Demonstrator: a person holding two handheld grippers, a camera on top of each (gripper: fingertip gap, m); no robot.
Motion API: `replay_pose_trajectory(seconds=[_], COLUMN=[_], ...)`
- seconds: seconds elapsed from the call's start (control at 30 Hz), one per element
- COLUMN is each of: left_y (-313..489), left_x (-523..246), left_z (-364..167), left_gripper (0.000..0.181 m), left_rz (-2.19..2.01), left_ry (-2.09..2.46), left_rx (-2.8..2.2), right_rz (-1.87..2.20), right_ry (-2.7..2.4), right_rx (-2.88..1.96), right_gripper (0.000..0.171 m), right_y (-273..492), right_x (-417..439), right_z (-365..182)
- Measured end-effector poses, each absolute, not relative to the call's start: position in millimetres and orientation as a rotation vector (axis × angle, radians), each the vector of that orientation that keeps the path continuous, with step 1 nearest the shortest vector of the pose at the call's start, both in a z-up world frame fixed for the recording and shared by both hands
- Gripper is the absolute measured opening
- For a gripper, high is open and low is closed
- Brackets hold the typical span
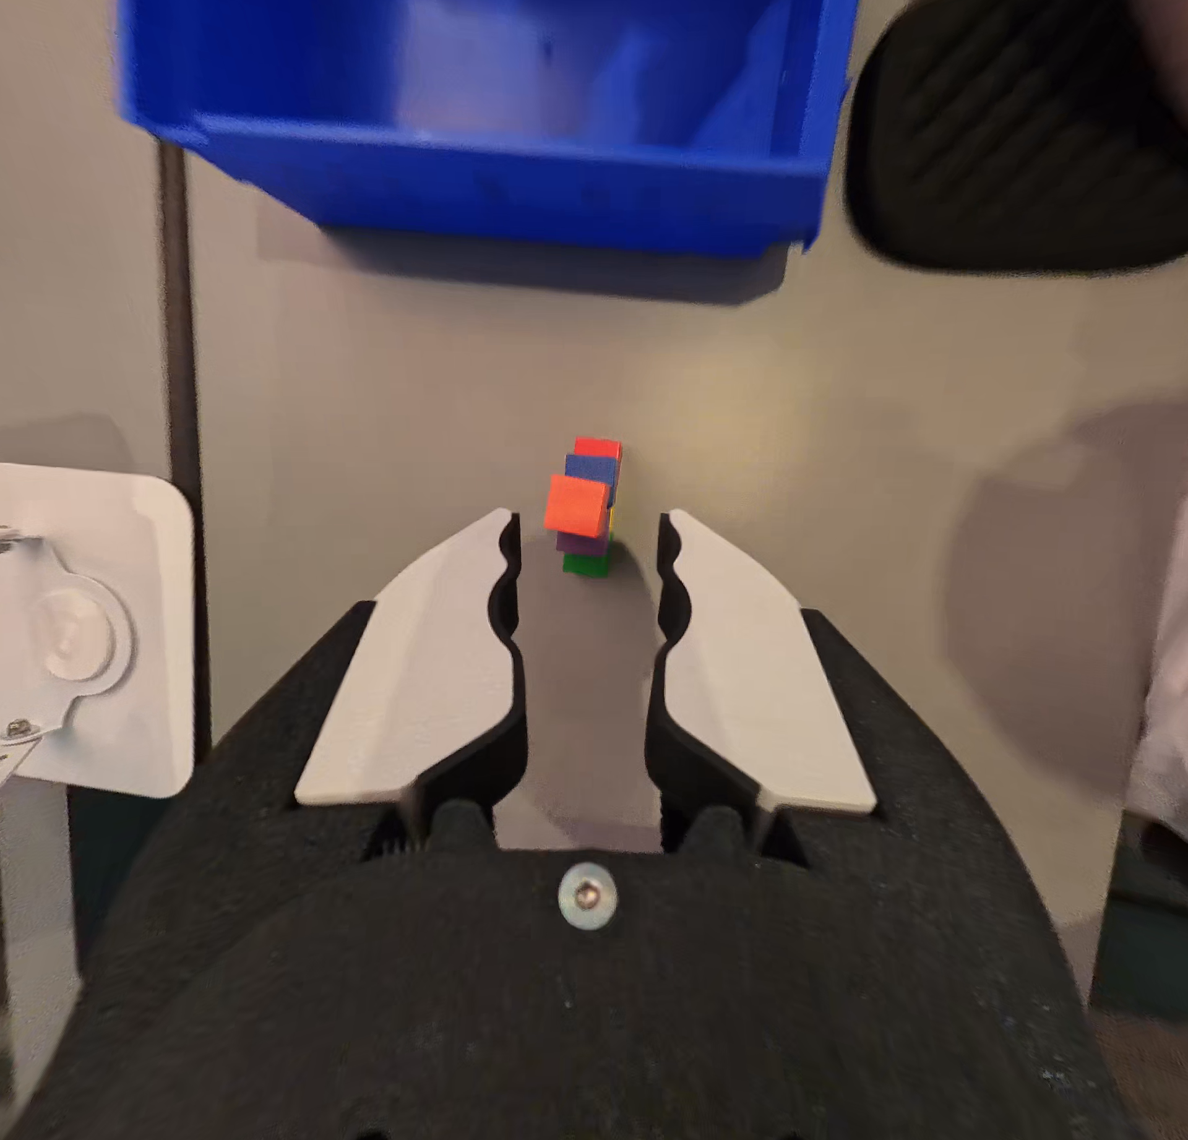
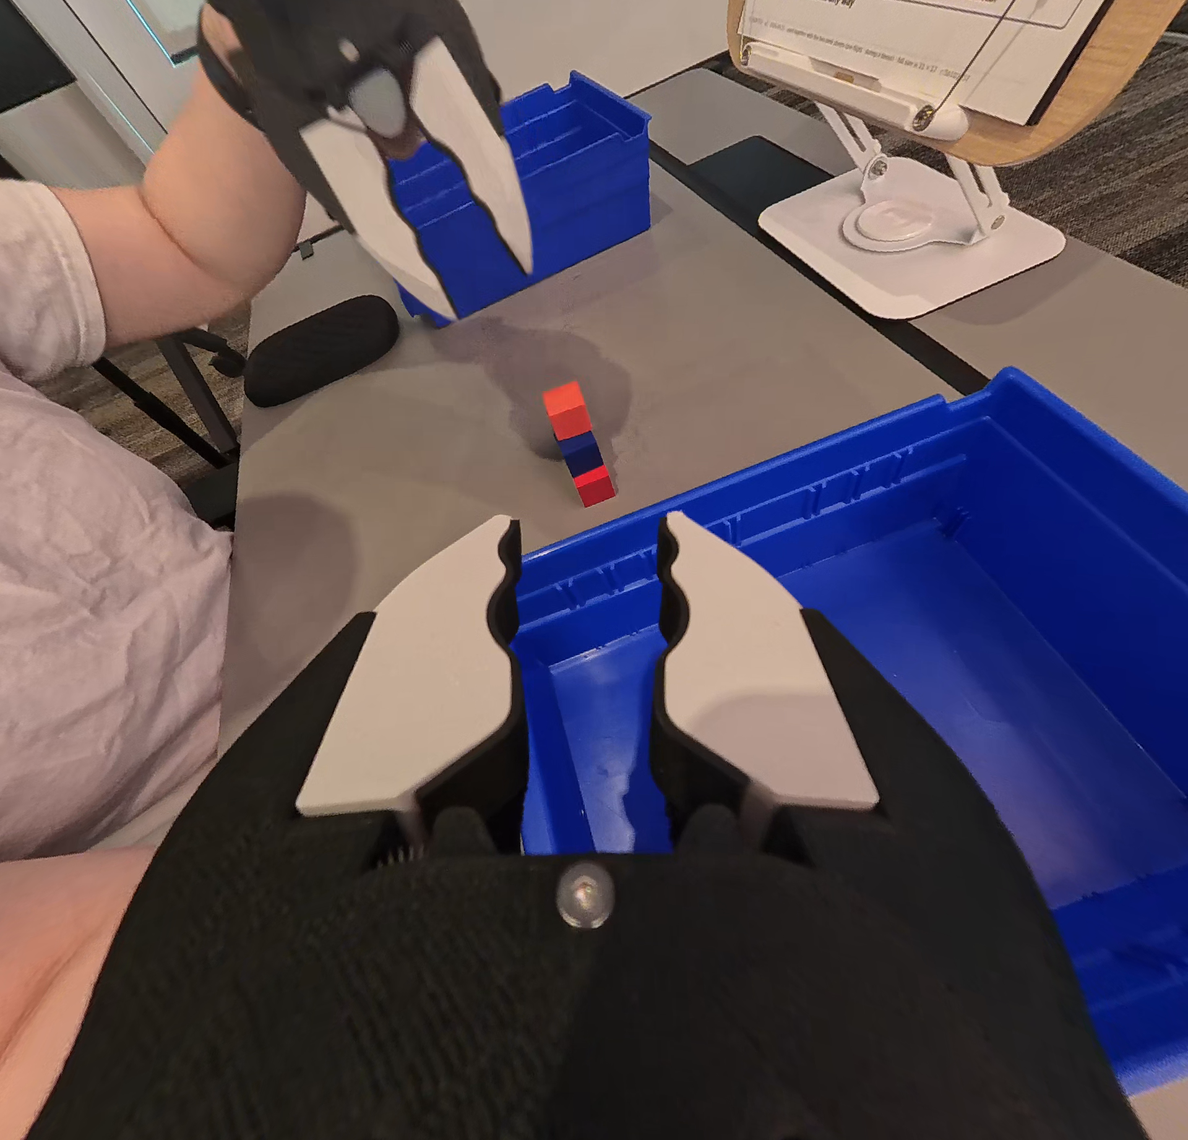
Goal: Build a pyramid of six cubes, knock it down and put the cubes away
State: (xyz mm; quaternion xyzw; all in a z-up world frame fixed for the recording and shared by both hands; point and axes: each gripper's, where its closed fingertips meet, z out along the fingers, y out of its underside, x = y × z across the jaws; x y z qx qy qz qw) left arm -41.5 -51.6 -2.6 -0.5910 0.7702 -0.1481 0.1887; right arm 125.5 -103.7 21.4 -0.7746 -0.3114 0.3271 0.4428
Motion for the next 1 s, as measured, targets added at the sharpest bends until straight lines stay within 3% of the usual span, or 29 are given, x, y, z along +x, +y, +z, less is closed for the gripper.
replay_pose_trajectory(seconds=[0.33,0.53,0.67,0.73,0.77,0.9,1.0], left_y=[-36.6,-40.2,-42.6,-43.5,-43.5,-43.9,-41.4], left_x=[-109.7,-176.7,-209.5,-218.4,-221.9,-231.3,-234.4], left_z=[149.6,220.9,213.1,205.7,206.4,209.4,204.2], left_gripper=[0.054,0.047,0.031,0.005,0.000,0.000,0.000], left_rz=[-0.909,-1.251,-1.277,-1.259,-1.258,-1.229,-1.187], left_ry=[1.396,1.037,1.023,1.062,1.066,1.058,1.081], left_rx=[-1.475,-1.172,-1.069,-1.016,-0.990,-0.936,-0.963], right_rz=[0.787,0.797,0.731,0.728,0.727,0.658,0.523], right_ry=[-0.781,-0.803,-0.837,-0.862,-0.874,-0.977,-1.064], right_rx=[-1.872,-1.707,-1.579,-1.505,-1.475,-1.506,-1.499], right_gripper=[0.043,0.048,0.048,0.044,0.041,0.031,0.001], right_y=[-90.8,-78.4,-74.3,-76.2,-76.7,-74.9,-71.9], right_x=[107.1,66.1,36.8,18.6,9.2,-28.7,-51.4], right_z=[37.1,76.6,102.8,115.1,119.2,106.2,94.8])
